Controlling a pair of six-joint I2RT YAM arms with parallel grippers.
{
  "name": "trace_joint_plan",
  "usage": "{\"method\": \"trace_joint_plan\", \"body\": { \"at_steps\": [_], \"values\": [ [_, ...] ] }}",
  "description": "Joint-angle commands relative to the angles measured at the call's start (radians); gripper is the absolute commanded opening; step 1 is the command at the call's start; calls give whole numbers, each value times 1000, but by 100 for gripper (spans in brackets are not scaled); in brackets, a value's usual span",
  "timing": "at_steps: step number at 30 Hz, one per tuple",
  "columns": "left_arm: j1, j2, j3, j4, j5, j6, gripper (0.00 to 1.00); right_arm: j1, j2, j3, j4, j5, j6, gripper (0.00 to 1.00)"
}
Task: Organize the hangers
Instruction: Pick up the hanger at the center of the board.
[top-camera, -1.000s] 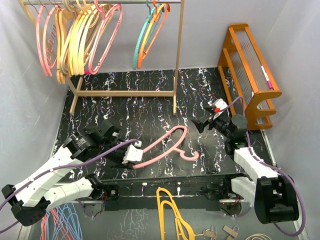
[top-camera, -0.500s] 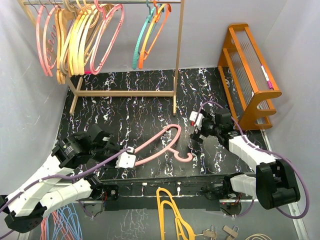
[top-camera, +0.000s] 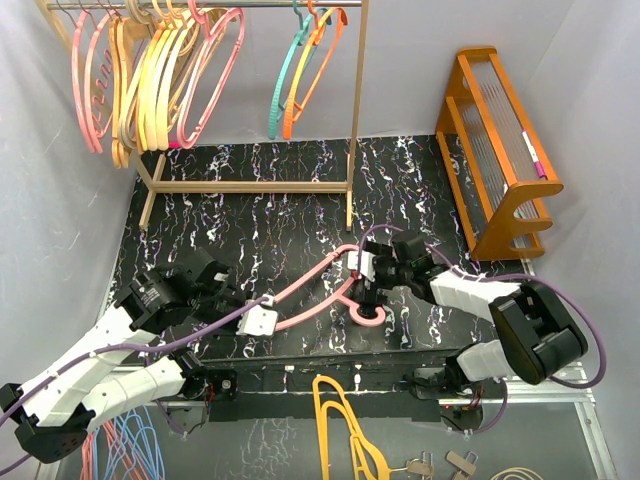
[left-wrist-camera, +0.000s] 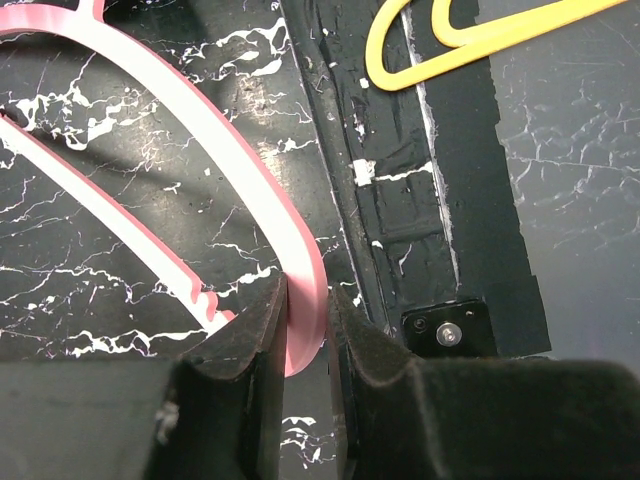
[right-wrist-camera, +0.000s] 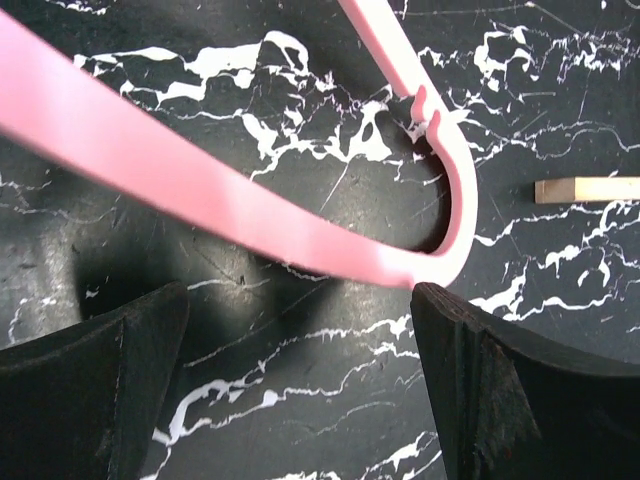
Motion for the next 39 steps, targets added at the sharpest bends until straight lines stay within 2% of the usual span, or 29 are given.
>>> {"method": "trace_joint_plan", "body": {
  "at_steps": [1,8,9,10,11,14,15,18,20,24,25,26,27,28,29,35,39],
  "values": [
    [5,2,-8,8,30,-8,0,36,40,8,187,30,-34,98],
    [5,23,-3,16,31,-21,0,81,119,21,379,22,-4,99],
    [5,28,-2,17,33,-25,0,86,130,22,409,19,3,96],
    [5,31,-2,17,36,-27,0,89,141,26,423,13,4,88],
    [5,34,-3,17,37,-28,0,90,149,32,423,7,1,76],
    [5,39,-11,34,23,-41,0,92,140,24,446,-11,13,26],
    [5,38,-14,47,9,-53,0,92,126,16,453,-18,26,17],
    [5,40,-19,80,-13,-81,0,92,61,4,413,-37,54,9],
    [5,42,-23,104,-30,-97,0,92,18,9,350,-51,72,8],
    [7,56,-41,191,-137,-137,0,91,-70,60,111,-105,111,8],
    [7,64,-43,222,-173,-149,6,91,-95,72,52,-121,112,8],
    [7,74,-43,250,-213,-167,25,92,-121,80,-23,-131,115,8],
    [11,89,-36,267,-242,-187,48,92,-148,83,-74,-137,115,8],
    [14,108,-20,275,-262,-201,80,92,-174,84,-114,-141,113,8],
    [20,139,0,276,-273,-215,95,92,-201,82,-146,-142,110,8],
    [37,277,162,262,-255,-264,97,92,-264,107,-312,-137,61,8],
    [37,345,265,216,-228,-214,97,92,-252,144,-393,-138,27,8]
  ]
}}
